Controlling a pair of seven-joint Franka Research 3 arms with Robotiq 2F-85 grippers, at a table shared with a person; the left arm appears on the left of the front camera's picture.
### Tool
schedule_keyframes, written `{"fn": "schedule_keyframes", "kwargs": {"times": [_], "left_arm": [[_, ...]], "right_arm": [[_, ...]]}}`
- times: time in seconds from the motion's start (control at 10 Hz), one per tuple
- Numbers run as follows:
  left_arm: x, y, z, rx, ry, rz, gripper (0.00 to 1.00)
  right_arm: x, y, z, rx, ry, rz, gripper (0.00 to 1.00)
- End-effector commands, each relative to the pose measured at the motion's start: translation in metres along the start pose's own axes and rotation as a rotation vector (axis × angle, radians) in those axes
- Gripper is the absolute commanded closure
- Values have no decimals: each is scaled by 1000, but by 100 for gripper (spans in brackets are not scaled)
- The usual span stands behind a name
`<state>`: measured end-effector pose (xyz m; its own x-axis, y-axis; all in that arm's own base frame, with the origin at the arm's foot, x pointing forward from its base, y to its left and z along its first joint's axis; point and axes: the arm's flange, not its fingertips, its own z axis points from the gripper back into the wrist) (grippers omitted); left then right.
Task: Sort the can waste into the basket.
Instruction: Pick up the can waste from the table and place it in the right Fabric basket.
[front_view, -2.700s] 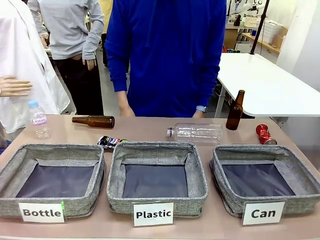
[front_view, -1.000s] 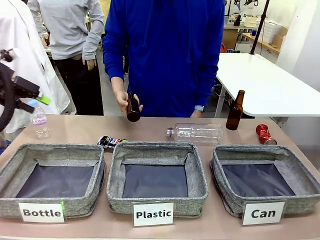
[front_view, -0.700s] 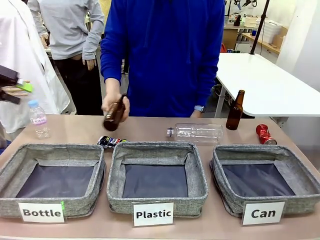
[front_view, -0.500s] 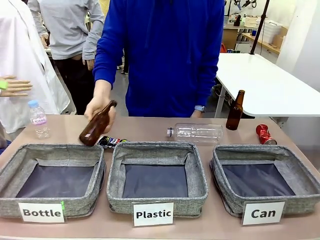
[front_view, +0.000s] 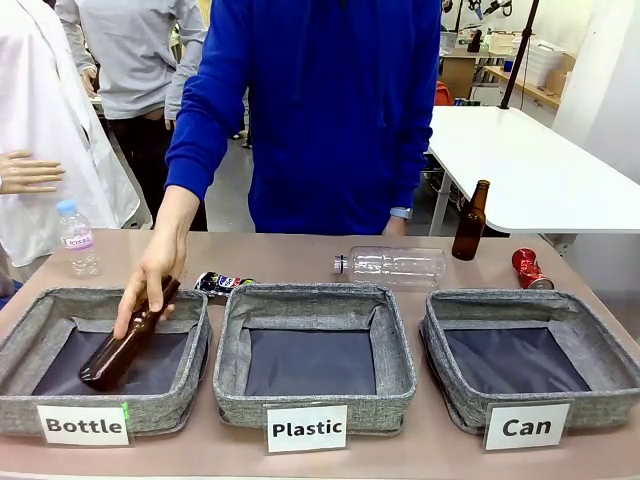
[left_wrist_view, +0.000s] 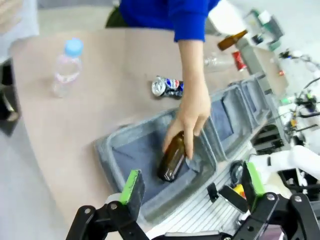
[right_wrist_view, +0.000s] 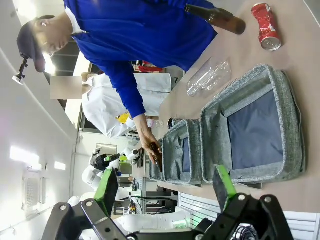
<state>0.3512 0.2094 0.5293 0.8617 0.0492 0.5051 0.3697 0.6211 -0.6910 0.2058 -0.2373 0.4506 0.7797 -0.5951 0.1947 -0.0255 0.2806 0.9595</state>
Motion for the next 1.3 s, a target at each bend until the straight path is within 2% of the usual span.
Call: {"fn": "schedule_keyframes", "kwargs": {"times": [0.0,0.3,0.4,0.6,0.7,0.9,1.0,1.2], "left_arm": [[-35,5,69,-19,-25,-16,0],[-86,7,125,-109,-133,-93,0],[-95,9,131,-120,-170,-88,0],[-98,10,123,-127,-164,-83,0],[-90,6,115,-132,-147,-94,0],[-49,-15,74,-74,-119,-50,0],[-26,-29,44,-34,-68,-47,0],[16,-59,-29,48,58,-117,0]], "right_arm": [[3,2,1,18,-11,27,0],[3,2,1,18,-11,27,0],[3,2,1,18,-11,27,0],[3,2,1,18,-11,27,0],[3,2,1,18,-11,27,0],[3,2,1,18,-11,27,0],[3,2,1,18,-11,27,0],[3,2,1,18,-11,27,0]]}}
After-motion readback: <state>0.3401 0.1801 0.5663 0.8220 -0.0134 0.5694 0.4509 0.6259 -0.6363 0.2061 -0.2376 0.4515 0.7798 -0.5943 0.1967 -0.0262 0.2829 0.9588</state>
